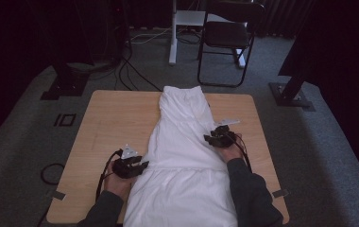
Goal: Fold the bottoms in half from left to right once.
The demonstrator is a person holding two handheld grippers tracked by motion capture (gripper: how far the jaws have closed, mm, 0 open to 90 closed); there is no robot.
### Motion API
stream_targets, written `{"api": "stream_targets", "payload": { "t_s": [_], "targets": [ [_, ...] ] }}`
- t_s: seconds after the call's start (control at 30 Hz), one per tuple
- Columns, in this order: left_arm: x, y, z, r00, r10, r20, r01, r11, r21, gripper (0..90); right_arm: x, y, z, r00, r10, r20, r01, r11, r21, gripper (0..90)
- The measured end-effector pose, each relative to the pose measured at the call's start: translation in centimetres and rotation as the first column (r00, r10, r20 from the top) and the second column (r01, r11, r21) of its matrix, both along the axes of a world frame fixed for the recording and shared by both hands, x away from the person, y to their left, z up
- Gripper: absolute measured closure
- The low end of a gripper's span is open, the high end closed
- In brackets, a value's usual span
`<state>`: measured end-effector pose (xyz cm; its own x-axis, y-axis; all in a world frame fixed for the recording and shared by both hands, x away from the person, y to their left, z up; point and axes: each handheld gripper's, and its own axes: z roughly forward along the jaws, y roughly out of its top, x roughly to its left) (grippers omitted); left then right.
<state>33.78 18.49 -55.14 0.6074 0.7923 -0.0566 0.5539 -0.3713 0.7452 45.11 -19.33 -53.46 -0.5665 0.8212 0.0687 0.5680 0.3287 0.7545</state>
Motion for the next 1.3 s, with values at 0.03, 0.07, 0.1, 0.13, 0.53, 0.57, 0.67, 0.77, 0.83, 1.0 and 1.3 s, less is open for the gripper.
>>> {"api": "stream_targets", "payload": {
  "t_s": [0.03,0.07,0.1,0.13,0.53,0.57,0.67,0.77,0.83,1.0,1.3],
  "targets": [
    [0.0,0.0,0.0,1.0,-0.003,-0.003,0.003,1.0,0.003,57.7,0.7,0.5,-0.3,1.0,-0.006,0.004,0.006,1.0,-0.007,52.4],
    [0.0,-0.2,-0.1,1.0,-0.006,-0.003,0.006,1.0,0.005,57.4,1.0,0.8,-0.5,1.0,-0.006,0.001,0.006,1.0,-0.005,51.9],
    [0.0,-0.3,-0.2,1.0,-0.008,-0.005,0.008,0.9999,0.01,56.6,1.4,1.1,-0.8,1.0,-0.004,-0.008,0.004,1.0,0.004,51.8],
    [0.0,-0.4,-0.2,0.9999,-0.013,-0.008,0.013,0.9998,0.017,55.6,1.7,1.4,-1.0,0.9999,-0.001,-0.015,0.001,1.0,0.011,55.4],
    [-0.7,-1.4,-0.3,0.9988,-0.046,-0.02,0.047,0.9976,0.051,57.4,1.0,-2.5,2.3,0.9585,-0.228,0.171,0.247,0.964,-0.101,89.4],
    [-0.7,-1.4,-0.3,0.9988,-0.046,-0.02,0.047,0.9976,0.051,57.4,1.0,-2.5,2.3,0.9585,-0.228,0.171,0.247,0.964,-0.101,89.4],
    [-0.4,-1.2,0.1,0.9997,-0.026,0.005,0.026,0.9986,0.045,51.4,1.4,-2.5,-1.3,0.976,-0.203,0.078,0.212,0.97,-0.122,89.2],
    [0.6,-1.2,1.9,0.9988,0.006,0.048,-0.007,0.9998,0.018,48.4,1.4,-2.5,-2.3,0.9766,-0.208,0.054,0.212,0.973,-0.092,89.0],
    [2.0,-1.8,3.4,0.9962,0.013,0.086,-0.015,0.9997,0.021,47.1,1.5,-2.5,-2.2,0.9782,-0.203,0.043,0.207,0.973,-0.099,88.9],
    [7.3,-4.8,3.9,0.9975,0.031,0.064,-0.035,0.9972,0.067,45.5,1.6,-2.6,-2.2,0.9766,-0.213,0.03,0.215,0.973,-0.085,88.7],
    [10.5,-6.6,0.4,0.9989,0.044,-0.016,-0.042,0.9928,0.112,62.4,1.5,-2.8,-2.3,0.9784,-0.205,0.026,0.206,0.976,-0.066,88.6]
  ]
}}
